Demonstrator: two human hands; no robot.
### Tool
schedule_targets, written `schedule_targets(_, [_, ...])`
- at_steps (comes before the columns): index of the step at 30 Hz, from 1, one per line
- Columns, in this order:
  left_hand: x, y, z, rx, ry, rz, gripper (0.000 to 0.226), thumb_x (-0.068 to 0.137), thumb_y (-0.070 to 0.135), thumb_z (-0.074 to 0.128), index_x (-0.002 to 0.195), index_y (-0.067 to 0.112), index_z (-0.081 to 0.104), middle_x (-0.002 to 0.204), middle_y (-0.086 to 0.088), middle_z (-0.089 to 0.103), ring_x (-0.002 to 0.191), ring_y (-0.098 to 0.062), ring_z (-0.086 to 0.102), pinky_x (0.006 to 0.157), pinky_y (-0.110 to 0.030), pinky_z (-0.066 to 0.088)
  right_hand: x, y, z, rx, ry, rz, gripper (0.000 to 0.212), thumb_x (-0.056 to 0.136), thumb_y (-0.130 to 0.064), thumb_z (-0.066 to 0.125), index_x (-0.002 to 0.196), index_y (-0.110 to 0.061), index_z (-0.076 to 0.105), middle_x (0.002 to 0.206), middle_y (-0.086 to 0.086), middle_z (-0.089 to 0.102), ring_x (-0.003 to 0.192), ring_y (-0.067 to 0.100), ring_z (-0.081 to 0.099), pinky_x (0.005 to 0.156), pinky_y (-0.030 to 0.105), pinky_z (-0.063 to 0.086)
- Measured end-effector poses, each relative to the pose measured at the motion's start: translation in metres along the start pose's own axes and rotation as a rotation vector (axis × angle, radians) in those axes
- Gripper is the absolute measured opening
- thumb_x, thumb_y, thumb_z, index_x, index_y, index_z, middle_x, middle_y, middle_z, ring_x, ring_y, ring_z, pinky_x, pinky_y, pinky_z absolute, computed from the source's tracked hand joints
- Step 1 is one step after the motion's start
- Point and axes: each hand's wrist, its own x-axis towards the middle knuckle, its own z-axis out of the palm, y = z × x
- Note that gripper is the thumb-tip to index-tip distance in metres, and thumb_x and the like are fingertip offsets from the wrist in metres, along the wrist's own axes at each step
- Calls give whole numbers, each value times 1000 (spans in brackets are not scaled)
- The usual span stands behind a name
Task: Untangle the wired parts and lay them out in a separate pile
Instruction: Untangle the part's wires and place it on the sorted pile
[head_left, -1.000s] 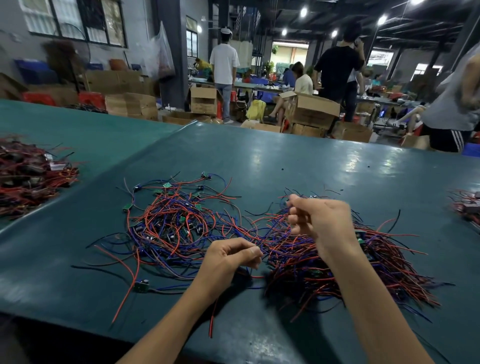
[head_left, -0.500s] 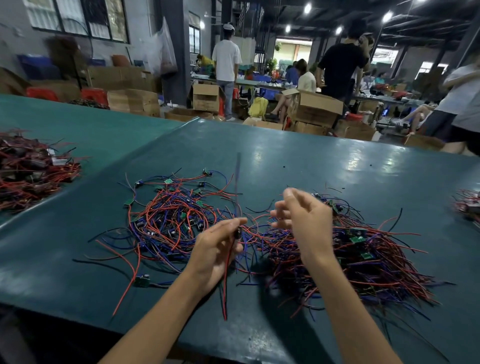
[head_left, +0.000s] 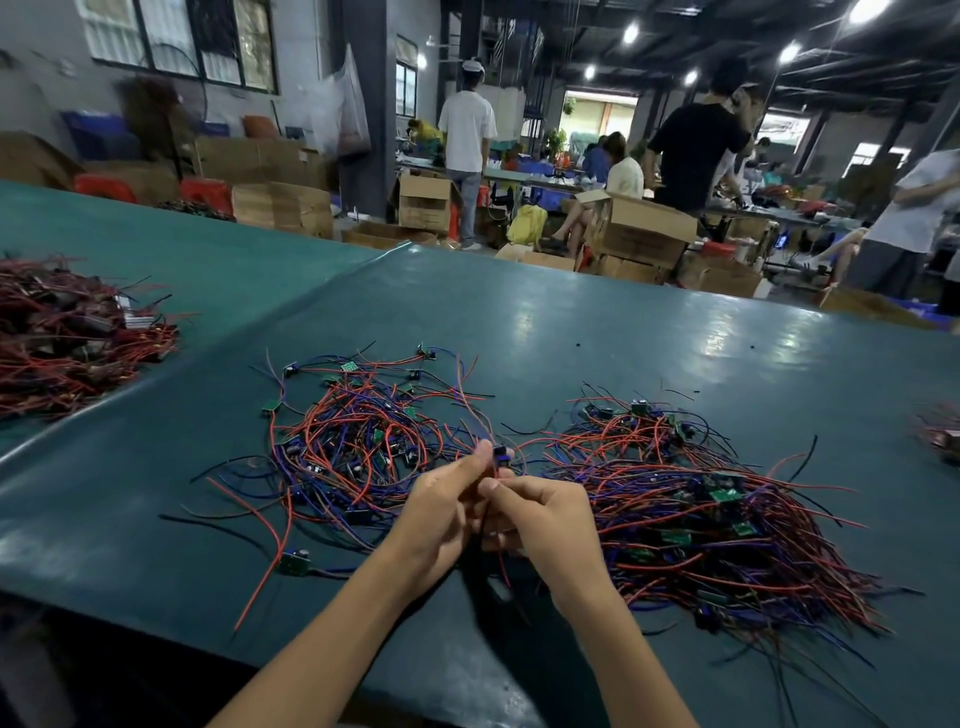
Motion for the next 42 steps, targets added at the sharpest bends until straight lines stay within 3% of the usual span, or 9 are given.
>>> schedule_targets(4, [-1,-2,-1,119,-67,-62,38,82,28,68,105,-1,76,97,-25,63,72,-29,60,72,-41,48,-1,-1,-9,40,-16,30,25,95,-7,67,73,-6,77,61,5,69,51,12,65,48,24,54])
schedule_targets(8, [0,-1,-2,146,-99,-36,33,84,24,64,99,-2,75,86,-20,67,64,-22,59,55,-28,46,-4,1,-13,175,-114,164,19,96,-12,66,83,-3,77,72,13,67,58,19,64,54,31,58])
schedule_targets(10, [-1,-1,-3,131,-126,-38,32,89,22,59,101,-4,72,75,-14,69,56,-17,60,47,-22,47,-6,0,-15,407,-216,333,23,99,-22,61,93,-4,74,74,10,63,60,21,65,56,33,59])
schedule_targets(13, [-1,-2,-2,160,-131,-39,30,98,19,53,99,-3,73,69,-14,66,50,-15,57,44,-22,47,-8,4,-18,466,-236,408,27,99,-26,59,92,-7,76,71,5,62,59,16,65,57,31,60])
schedule_targets(20, [2,-10,4,206,93,64,25,106,13,48,90,4,65,84,-16,75,71,-25,73,56,-27,56,-20,13,-8,180,-25,161,27,100,-9,60,81,4,73,60,13,60,50,22,62,49,30,56])
schedule_targets(28, [1,-9,4,189,138,80,24,106,10,47,97,-6,63,84,-25,74,81,-38,75,70,-41,63,-60,24,-12,-241,81,-30,32,97,-14,65,67,-10,75,55,8,67,52,25,71,50,37,60])
schedule_targets(32, [4,-6,2,148,166,86,26,107,13,47,100,-6,62,84,-22,74,80,-34,75,67,-38,62,-76,25,-18,-252,75,-6,30,97,-18,66,69,-13,75,56,10,68,53,26,71,49,41,60])
schedule_targets(38, [7,-2,-5,18,97,113,27,103,21,54,106,-3,64,95,-22,75,89,-32,76,72,-39,62,-84,19,-21,-103,212,58,40,94,-43,62,70,-15,75,52,15,64,47,31,67,40,35,53])
schedule_targets(42, [2,0,-4,-32,-32,108,24,91,26,64,96,4,72,81,-14,71,75,-26,73,66,-37,60,-76,7,-25,-306,351,-144,39,96,-50,52,75,-24,71,51,8,61,38,13,56,40,25,43])
